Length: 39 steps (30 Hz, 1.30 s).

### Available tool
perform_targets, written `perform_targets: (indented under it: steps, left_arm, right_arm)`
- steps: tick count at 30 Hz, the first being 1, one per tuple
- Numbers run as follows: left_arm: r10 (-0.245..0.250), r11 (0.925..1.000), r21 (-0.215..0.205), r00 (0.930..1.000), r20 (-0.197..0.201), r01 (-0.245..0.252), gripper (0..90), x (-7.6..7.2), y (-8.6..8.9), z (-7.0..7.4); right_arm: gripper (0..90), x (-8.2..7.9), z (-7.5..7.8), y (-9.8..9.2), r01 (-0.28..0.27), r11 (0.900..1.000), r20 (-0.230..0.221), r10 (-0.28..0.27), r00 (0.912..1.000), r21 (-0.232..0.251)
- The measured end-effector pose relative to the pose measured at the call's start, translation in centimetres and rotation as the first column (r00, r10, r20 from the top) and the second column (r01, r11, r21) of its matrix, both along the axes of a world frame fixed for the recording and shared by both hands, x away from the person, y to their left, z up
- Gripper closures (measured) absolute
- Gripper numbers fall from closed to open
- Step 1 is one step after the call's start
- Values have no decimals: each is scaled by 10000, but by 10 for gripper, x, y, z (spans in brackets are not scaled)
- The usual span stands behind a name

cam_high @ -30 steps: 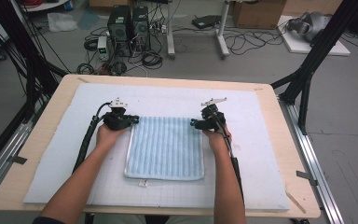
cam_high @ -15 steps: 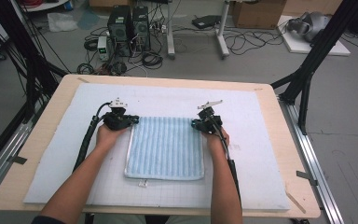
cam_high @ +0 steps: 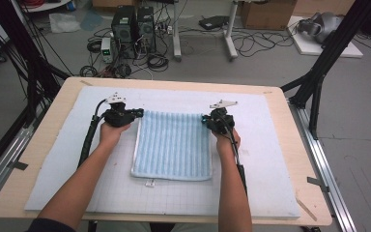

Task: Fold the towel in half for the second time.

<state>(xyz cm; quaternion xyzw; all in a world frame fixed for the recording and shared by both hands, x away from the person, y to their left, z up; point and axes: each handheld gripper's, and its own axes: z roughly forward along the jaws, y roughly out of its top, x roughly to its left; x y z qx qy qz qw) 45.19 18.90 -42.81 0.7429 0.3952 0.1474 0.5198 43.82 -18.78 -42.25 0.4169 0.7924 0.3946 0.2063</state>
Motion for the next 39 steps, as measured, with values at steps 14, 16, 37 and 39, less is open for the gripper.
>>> perform_targets:
  steps: [14, 16, 37, 39]
  left_arm:
    - [-603, 9955, -692, 9967, 538, 640, 871, -23, 9, 11]
    - [-624, 9950, -735, 9961, 630, 669, 871, -28, 10, 11]
    - [-1635, 9788, -1082, 9816, 991, 1739, 870, -101, 25, 14]
    - [-1765, 9766, -1067, 9792, 1002, 1869, 869, -107, 25, 11]
  right_arm:
    - [855, -28, 16, -5, -523, 9980, 775, 494, 9958, 367]
    - [855, -33, 16, -7, -530, 9976, 793, 494, 9956, 437]
    - [851, -107, 22, -14, -1407, 9868, 1364, 1290, 9822, 798]
    - [850, -113, 21, -14, -1426, 9866, 1491, 1297, 9803, 788]
